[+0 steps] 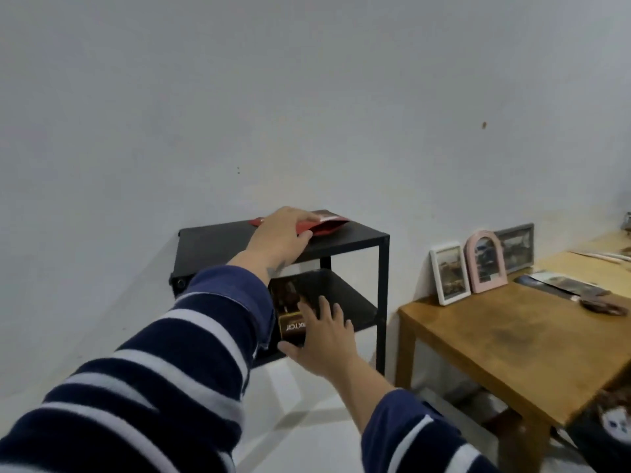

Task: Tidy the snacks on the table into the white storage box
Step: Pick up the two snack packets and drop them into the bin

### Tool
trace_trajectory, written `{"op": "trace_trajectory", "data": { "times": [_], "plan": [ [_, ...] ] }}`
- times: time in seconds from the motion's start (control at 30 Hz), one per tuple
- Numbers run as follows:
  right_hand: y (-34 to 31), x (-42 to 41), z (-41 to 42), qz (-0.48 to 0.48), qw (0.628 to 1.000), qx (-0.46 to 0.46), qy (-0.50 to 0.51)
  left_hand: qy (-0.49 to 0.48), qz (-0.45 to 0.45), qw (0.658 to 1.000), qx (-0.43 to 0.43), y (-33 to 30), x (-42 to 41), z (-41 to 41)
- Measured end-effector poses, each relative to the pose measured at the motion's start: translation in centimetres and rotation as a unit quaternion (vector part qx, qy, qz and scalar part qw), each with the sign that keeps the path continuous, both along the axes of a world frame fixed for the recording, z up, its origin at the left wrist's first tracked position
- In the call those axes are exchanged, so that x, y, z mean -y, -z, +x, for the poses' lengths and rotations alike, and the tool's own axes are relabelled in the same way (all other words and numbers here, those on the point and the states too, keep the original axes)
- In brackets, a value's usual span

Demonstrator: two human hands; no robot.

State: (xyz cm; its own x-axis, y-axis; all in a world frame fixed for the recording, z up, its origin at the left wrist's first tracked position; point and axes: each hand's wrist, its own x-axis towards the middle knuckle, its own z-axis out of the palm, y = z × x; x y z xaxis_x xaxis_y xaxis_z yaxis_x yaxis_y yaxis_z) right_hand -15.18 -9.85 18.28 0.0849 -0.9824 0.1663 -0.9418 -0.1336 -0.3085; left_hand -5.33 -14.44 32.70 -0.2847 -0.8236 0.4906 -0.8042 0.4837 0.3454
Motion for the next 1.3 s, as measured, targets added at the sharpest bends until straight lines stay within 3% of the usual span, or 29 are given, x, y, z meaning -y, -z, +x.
{"op": "trace_trajectory", "data": {
  "times": [0.27,0.53,0.7,0.83,1.1,1.3],
  "plan": [
    [1.8,4.8,1.9,-0.026,0.998,0.054,-0.01,-0.043,0.067,0.994,0.073,0.2,4.2,-2.2],
    [2.0,1.3,0.6,-0.066,0.992,0.106,-0.024,-0.084,-0.019,0.986,0.146,-0.5,-0.5,-0.5],
    [1.2,-4.8,0.2,-0.108,0.987,0.114,-0.028,-0.129,-0.083,0.988,0.017,-1.0,-7.8,3.1],
    [0.0,-11.4,0.9,-0.137,0.982,0.122,-0.035,-0.184,-0.123,0.97,-0.104,-0.7,-16.0,7.5],
    [-1.3,-25.3,7.1,-0.138,0.981,0.114,-0.074,-0.314,-0.095,0.907,-0.262,5.6,-35.2,18.8],
    [-0.1,-33.1,15.5,-0.094,0.969,0.12,-0.194,-0.419,-0.045,0.84,-0.341,12.8,-48.6,27.2]
  ]
}}
